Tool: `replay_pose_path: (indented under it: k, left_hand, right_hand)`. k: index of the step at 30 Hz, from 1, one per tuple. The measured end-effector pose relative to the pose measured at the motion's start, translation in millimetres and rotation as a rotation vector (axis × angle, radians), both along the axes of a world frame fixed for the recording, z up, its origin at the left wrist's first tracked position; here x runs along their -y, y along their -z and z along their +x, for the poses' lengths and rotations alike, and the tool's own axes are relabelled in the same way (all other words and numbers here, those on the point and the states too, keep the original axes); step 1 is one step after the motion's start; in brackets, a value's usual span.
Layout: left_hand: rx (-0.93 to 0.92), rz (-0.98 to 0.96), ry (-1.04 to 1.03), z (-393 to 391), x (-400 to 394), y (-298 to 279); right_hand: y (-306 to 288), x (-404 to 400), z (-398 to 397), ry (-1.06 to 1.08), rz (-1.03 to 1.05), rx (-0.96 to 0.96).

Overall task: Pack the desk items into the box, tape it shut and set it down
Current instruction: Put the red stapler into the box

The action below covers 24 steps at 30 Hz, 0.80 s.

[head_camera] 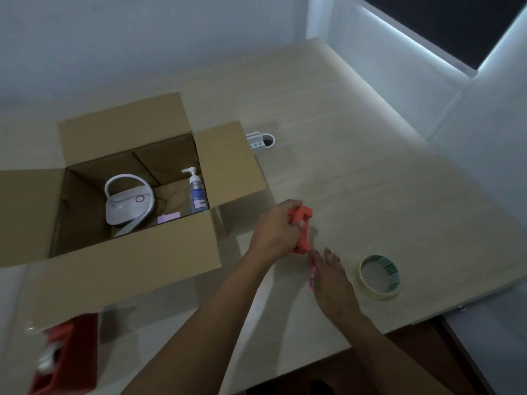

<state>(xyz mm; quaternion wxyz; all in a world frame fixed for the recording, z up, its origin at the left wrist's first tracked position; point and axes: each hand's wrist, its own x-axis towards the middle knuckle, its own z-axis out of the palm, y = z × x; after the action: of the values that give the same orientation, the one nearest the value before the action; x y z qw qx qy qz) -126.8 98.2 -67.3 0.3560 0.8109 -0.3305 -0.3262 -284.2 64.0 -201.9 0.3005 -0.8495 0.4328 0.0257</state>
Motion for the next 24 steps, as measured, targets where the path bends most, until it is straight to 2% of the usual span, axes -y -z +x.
replay_pose_path:
  k: [4, 7, 10, 12, 13, 16, 19, 21, 24]
  left_hand:
    - [-0.090, -0.128, 0.020, 8.0, -12.8, -54.5]
    - [-0.167, -0.226, -0.051, 30.0, -32.6, -96.1]
    - [-0.142, -0.304, -0.150, 62.4, -61.8, -130.9]
    - [-0.102, -0.328, -0.212, 89.1, -83.2, -140.8]
    - [-0.073, -0.327, -0.236, 103.2, -94.1, -142.6]
    - [-0.003, -0.305, -0.308, 139.6, -123.3, -142.2]
    - [0.018, -0.286, -0.420, 174.8, -147.2, -132.0]
    - [0.024, -0.253, -0.496, 199.0, -159.8, -118.6]
    - [0.019, -0.187, -0.547, 224.5, -163.8, -95.0]
  right_hand:
    - [-5.1, 1.1, 1.6, 0.003, 0.031, -0.047]
    - [-3.5, 1.5, 0.9, 0.009, 0.031, -0.052]
    - [-1.4, 3.2, 5.9, 0.019, 0.038, -0.083]
    - [-23.4, -0.1, 24.0, 0.068, 0.025, -0.065]
    - [-41.1, -3.5, 38.8, 0.095, 0.009, -0.019]
    - [-97.3, -16.0, 89.7, 0.113, -0.120, 0.283]
    - [-145.2, -29.2, 143.2, 0.023, -0.248, 0.495]
    - [-167.1, -40.6, 177.9, -0.063, -0.276, 0.530]
    - [-174.1, -48.1, 213.8, -0.202, -0.251, 0.443]
